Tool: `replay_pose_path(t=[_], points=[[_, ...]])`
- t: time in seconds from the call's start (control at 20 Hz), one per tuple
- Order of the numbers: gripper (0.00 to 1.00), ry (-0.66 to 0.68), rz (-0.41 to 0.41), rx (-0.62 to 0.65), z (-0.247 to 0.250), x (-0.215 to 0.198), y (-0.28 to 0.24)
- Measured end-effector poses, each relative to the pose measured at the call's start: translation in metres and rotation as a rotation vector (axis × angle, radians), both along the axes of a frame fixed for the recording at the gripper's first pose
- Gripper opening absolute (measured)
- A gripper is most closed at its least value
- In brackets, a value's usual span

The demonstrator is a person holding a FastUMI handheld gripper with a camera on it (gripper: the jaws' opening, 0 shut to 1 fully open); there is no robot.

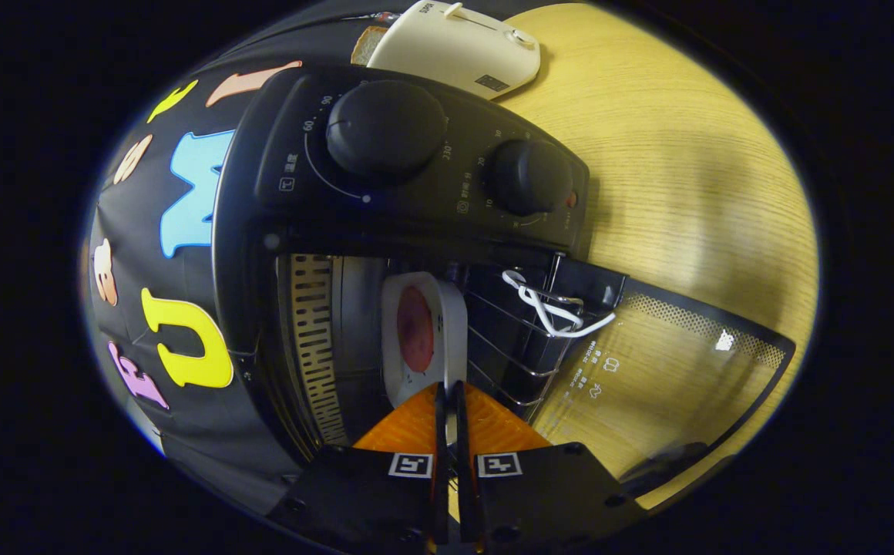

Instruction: Open the toaster oven, put the food inside, and close the toaster oven door.

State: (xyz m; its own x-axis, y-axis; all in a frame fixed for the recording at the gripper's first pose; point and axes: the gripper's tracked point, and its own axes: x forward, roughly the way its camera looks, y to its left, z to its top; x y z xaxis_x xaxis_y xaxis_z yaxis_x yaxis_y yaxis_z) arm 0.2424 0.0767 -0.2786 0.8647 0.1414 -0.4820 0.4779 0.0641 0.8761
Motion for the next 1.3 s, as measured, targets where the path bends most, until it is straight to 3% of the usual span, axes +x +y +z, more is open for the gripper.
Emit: replay_pose_path(t=[0.1, 0.35, 0.5, 0.7, 1.05, 1.3], points=[[0.18, -0.019, -0.001, -0.005, 0.008, -0.002, -0.005], [0.88, -0.038, 0.045, -0.017, 0.024, -0.016, 0.001], [0.98, -0.054, 0.076, -0.056, 0.035, -0.031, 0.007], [0.98, -0.077, 0.171, -0.149, 0.047, -0.055, 0.019], [0.98, -0.107, 0.374, -0.581, 0.063, -0.107, -0.001], [0.98, -0.156, 0.467, -0.855, 0.069, -0.134, 0.005]])
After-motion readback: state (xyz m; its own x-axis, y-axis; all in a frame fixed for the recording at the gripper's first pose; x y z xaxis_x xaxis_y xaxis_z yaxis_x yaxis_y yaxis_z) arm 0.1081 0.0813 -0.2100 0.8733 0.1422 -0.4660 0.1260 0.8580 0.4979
